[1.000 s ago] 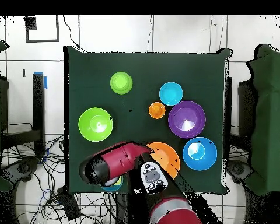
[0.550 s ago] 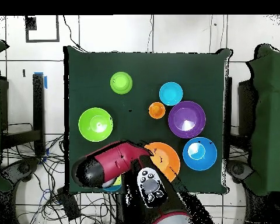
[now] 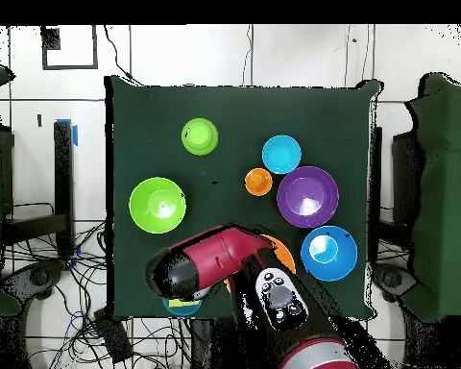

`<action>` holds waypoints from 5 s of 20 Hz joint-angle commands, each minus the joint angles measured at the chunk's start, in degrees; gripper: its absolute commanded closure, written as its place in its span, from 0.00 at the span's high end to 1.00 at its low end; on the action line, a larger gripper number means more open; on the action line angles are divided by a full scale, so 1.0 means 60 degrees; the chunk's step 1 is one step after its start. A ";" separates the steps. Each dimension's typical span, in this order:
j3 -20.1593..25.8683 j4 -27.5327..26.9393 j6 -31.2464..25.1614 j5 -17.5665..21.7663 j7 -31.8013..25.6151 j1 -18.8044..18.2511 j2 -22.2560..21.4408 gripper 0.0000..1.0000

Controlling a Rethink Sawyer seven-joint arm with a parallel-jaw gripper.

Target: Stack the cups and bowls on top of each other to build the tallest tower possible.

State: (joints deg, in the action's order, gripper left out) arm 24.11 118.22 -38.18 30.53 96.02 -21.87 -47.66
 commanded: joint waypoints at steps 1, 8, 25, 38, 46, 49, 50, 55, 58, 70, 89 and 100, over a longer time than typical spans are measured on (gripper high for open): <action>0.0505 -0.0733 -0.0296 0.1021 -0.1568 -0.0321 0.0918 1.00; 0.0752 -0.0722 -0.0489 0.1112 -0.1514 -0.0476 0.0903 1.00; 0.1035 -0.1030 -0.1031 0.0947 -0.1701 -0.0815 0.1305 1.00; 0.1226 -0.1141 -0.1216 0.1116 -0.1779 -0.0983 0.1413 1.00; 0.1314 -0.1200 -0.1505 0.1235 -0.1797 -0.1063 0.1201 1.00; 0.1252 -0.1272 -0.1518 0.1324 -0.1737 -0.1068 0.1135 1.00; 0.1261 -0.1223 -0.1489 0.1326 -0.1770 -0.1147 0.1059 1.00; 0.1278 -0.1140 -0.1592 0.1284 -0.1863 -0.1322 0.0736 1.00; 0.1295 -0.1153 -0.1740 0.1216 -0.1896 -0.1348 0.0576 1.00; 0.1521 -0.1842 -0.2190 0.1380 -0.2472 -0.1612 0.1032 1.00; 0.1739 -0.2534 -0.2221 0.2077 -0.2601 -0.1752 0.1980 1.00; 0.1815 -0.2894 -0.2367 0.2211 -0.2690 -0.1788 0.2374 1.00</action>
State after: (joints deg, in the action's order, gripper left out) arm 32.78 105.76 -47.68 39.07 96.02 -31.90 -35.91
